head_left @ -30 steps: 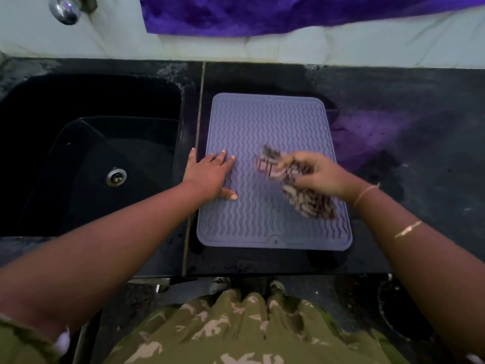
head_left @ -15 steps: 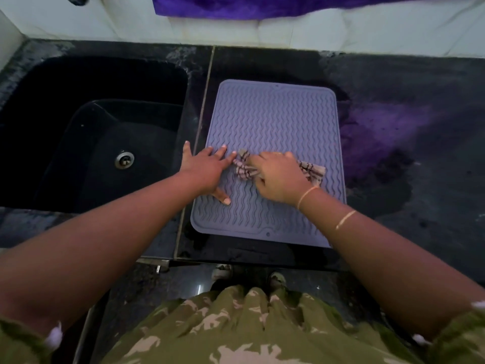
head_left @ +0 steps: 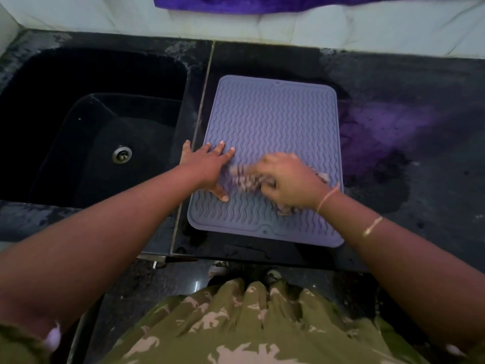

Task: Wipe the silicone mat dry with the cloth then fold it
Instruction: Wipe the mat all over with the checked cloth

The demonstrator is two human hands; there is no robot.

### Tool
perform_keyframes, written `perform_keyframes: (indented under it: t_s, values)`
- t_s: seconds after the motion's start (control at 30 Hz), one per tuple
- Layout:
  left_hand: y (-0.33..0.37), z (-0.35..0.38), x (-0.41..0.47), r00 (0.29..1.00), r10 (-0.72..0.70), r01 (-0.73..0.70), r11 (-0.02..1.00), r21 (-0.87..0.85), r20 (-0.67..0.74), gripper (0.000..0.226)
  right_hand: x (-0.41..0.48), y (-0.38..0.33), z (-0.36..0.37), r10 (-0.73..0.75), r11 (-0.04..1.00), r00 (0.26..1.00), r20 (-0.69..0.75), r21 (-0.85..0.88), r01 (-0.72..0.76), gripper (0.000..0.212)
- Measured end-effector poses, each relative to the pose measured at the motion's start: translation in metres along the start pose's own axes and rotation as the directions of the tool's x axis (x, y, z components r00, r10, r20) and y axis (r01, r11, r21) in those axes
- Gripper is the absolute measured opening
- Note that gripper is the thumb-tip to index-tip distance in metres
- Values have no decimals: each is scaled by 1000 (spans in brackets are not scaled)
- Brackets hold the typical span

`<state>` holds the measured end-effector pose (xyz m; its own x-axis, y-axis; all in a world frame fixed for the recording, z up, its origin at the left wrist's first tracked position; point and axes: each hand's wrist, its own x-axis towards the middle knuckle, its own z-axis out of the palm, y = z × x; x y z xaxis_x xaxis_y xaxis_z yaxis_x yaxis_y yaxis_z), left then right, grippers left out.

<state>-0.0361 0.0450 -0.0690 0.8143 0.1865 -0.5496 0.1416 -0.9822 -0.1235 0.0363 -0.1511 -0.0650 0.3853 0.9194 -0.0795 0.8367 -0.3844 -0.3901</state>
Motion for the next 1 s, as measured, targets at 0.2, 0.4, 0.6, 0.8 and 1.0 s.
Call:
perform_keyframes:
  t_s: [0.2,0.4,0.6,0.8,1.0]
  values:
    - [10,-7,2,998,-45,44,999,16,51,128,14,7,5,147,981,984,97,-139,-133,36]
    - [12,-11,1,996,-59,55,997,55,73,128,-20,-18,6,-55,998,931,361,41,43,29]
    - [19,-18,-2,994,-62,49,988,148,85,129,-4,10,-24,152,892,966,210,392,-226,27]
    - [32,-28,-2,988,-96,60,958,282,118,131,25,24,-9,294,955,949,116,-69,-288,37]
    - [37,-33,-6,987,-88,30,926,376,136,123,-8,2,-5,92,995,945,313,12,-101,26]
